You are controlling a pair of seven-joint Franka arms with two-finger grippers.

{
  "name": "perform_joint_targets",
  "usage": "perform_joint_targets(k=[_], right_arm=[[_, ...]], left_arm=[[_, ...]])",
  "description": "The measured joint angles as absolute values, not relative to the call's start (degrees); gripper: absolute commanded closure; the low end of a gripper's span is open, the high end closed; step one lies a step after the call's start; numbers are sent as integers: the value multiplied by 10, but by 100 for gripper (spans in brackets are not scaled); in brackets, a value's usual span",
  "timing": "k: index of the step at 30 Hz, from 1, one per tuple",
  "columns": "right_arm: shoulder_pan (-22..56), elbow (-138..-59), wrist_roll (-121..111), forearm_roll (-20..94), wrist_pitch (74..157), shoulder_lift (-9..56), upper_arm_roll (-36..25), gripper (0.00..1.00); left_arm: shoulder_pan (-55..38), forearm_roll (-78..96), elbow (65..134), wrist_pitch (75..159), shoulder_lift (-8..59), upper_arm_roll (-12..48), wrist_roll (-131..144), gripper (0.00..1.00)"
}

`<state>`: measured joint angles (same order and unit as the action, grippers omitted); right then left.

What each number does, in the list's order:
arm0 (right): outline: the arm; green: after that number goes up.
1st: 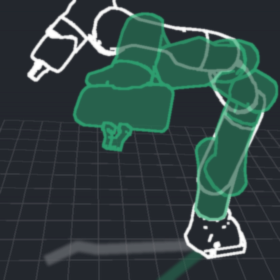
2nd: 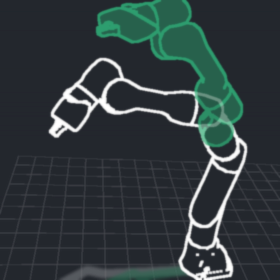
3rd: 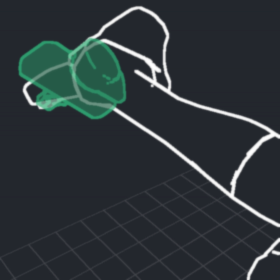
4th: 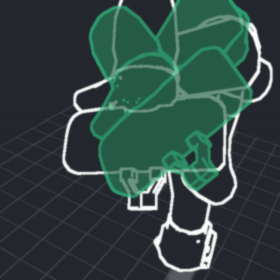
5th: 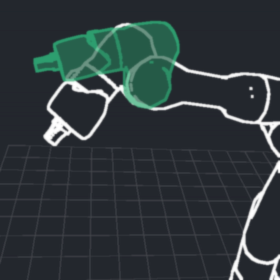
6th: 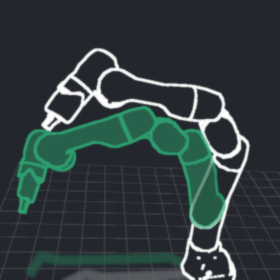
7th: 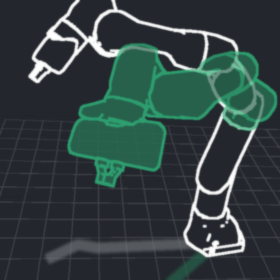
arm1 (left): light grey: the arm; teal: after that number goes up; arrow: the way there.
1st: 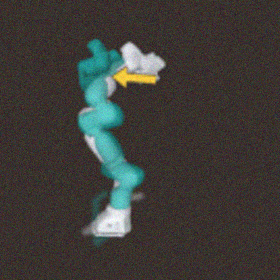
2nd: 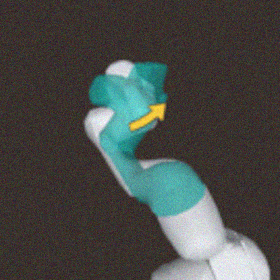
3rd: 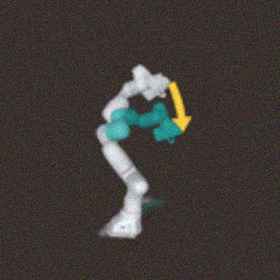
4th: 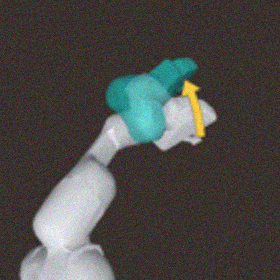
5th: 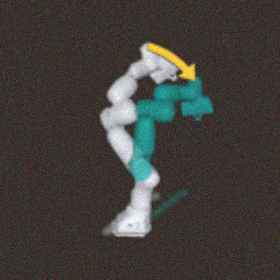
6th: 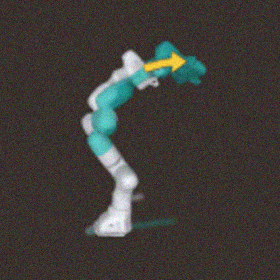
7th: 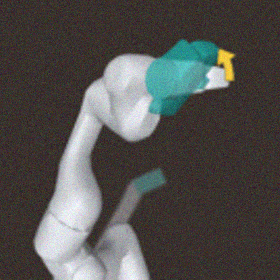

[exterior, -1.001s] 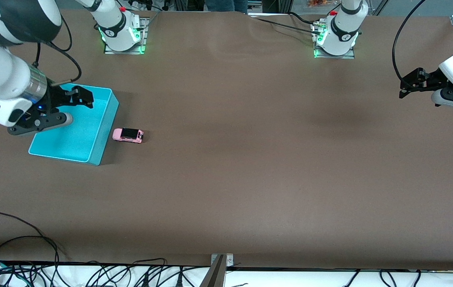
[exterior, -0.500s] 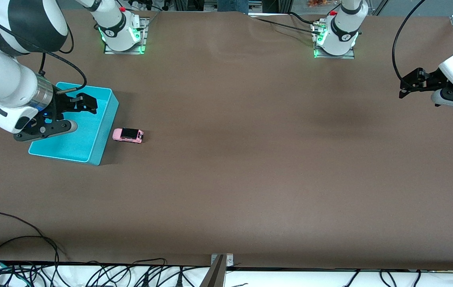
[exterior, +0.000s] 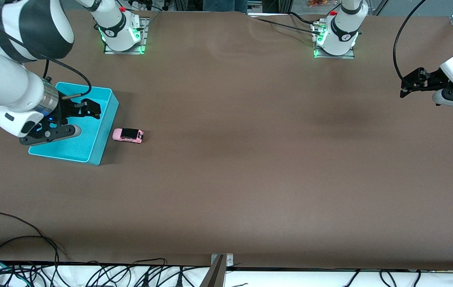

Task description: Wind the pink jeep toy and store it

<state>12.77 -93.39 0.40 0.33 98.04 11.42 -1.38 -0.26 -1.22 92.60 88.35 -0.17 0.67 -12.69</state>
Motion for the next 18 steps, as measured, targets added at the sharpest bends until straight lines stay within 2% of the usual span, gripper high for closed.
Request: perform_joint_targets(k=[18], right_arm=[[129, -1123, 31, 3, 1147, 91, 8, 0]], left_arm=[[-3, -12, 926, 875, -2, 7, -127, 0]])
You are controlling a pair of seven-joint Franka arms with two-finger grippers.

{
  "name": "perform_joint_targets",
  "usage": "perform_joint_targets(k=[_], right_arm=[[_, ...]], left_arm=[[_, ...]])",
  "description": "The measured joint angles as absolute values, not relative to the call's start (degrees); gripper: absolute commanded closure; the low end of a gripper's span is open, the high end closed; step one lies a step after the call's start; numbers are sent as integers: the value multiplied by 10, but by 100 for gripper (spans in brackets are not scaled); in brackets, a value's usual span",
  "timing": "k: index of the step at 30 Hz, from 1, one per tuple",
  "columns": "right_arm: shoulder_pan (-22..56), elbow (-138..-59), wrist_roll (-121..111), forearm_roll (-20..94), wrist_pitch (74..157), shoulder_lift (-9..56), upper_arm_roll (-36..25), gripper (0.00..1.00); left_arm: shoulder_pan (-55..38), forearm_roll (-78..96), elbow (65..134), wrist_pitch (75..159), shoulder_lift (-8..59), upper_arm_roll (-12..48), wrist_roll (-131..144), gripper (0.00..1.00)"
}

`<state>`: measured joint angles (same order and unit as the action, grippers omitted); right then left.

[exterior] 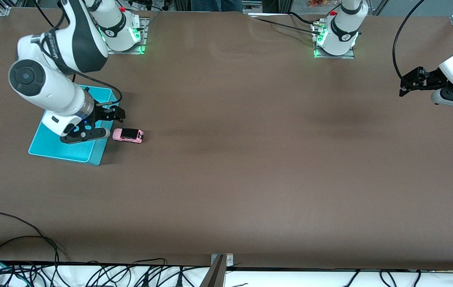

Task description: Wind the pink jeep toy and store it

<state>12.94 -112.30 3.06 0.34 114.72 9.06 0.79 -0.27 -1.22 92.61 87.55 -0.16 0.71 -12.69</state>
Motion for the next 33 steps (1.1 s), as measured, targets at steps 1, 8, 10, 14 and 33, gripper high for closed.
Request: perform_joint_targets(k=[1, 8, 10, 14, 33], right_arm=[[129, -1132, 31, 3, 1157, 91, 8, 0], [129, -1194, 31, 3, 1233, 90, 8, 0], [129, -1207, 32, 3, 1243, 90, 8, 0], [129, -1226, 33, 3, 1256, 90, 8, 0], [128, -1281, 36, 3, 1344, 104, 7, 0]], left_arm=[[-3, -12, 926, 875, -2, 7, -127, 0], [-2, -12, 926, 875, -2, 6, -127, 0], [-2, -12, 926, 875, -2, 6, -127, 0], [-2, -12, 926, 875, -2, 6, -127, 0], [-4, -12, 924, 875, -2, 7, -127, 0]])
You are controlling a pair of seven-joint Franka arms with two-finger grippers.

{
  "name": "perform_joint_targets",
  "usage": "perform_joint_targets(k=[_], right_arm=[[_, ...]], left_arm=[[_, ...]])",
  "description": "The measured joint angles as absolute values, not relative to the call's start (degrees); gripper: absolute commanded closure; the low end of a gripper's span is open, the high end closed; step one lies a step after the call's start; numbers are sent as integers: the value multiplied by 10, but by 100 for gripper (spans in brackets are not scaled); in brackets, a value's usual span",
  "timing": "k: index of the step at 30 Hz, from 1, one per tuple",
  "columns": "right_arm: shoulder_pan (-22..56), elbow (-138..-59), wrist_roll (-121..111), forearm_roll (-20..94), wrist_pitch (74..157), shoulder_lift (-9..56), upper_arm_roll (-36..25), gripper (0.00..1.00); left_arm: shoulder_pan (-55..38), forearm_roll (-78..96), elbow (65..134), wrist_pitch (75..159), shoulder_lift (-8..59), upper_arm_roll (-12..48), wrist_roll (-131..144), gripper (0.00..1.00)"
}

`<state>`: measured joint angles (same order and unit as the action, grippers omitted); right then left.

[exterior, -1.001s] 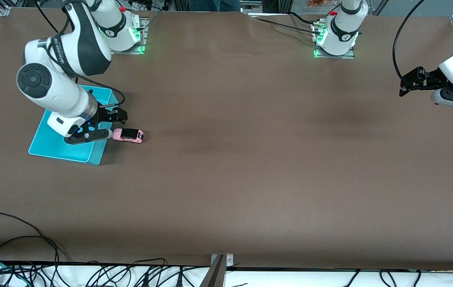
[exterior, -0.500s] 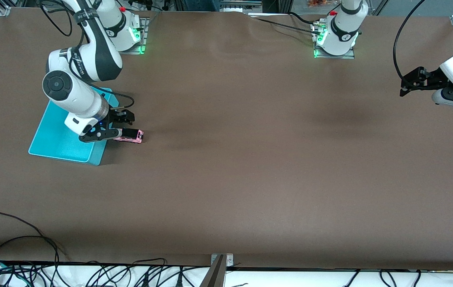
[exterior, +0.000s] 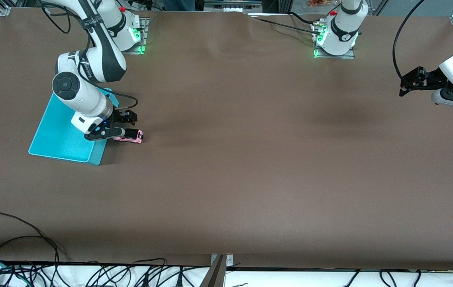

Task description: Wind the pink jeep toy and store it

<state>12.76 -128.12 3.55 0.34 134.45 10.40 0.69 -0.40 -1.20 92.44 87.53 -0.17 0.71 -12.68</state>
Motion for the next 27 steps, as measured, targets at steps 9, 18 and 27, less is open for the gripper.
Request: perform_joint_targets(k=[9, 18, 27], right_arm=[[128, -1294, 125, 3, 1417, 137, 7, 0], [128, -1297, 220, 4, 1432, 158, 7, 0], [128, -1308, 366, 4, 1432, 158, 8, 0]], left_arm=[[-6, -12, 924, 875, -2, 7, -127, 0], [-4, -12, 921, 876, -1, 6, -127, 0], [-2, -12, 921, 876, -1, 5, -126, 0]])
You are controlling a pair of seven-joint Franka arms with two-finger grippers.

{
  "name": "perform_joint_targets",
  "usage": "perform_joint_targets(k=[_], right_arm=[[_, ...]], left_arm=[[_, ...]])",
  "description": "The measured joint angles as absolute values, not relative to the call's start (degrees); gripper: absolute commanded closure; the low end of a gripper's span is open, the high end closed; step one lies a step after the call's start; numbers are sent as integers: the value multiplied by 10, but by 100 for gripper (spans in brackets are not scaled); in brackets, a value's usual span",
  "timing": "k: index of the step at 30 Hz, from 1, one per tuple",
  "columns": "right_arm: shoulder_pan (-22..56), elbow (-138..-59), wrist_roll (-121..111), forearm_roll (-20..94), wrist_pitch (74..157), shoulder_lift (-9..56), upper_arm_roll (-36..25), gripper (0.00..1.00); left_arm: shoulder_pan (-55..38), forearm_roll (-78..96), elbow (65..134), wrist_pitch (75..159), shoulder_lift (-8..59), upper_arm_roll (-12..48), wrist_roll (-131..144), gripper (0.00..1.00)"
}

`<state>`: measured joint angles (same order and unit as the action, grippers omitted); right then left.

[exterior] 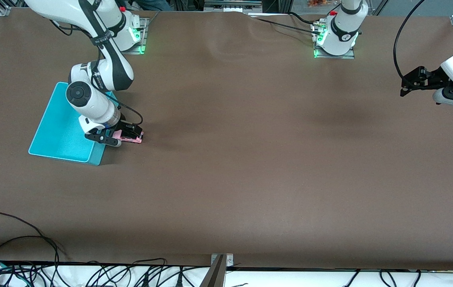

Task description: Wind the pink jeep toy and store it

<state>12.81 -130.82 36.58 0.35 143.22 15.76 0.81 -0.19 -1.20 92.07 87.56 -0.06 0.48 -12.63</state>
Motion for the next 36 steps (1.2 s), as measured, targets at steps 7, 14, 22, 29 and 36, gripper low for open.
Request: perform_joint_targets(k=[7, 14, 22, 29, 36], right_arm=[[128, -1323, 461, 4, 1433, 157, 8, 0], [128, -1325, 545, 4, 1432, 155, 9, 0], [128, -1324, 588, 4, 1445, 151, 10, 0], [128, -1324, 600, 7, 1450, 144, 10, 0], [127, -1324, 658, 13, 1463, 145, 9, 0]], left_arm=[[7, -12, 921, 876, 0, 1, -126, 0], [9, -12, 920, 876, 0, 1, -126, 0], [9, -12, 920, 876, 0, 2, -126, 0], [9, -12, 920, 876, 0, 2, -126, 0], [9, -12, 920, 876, 0, 2, -126, 0]])
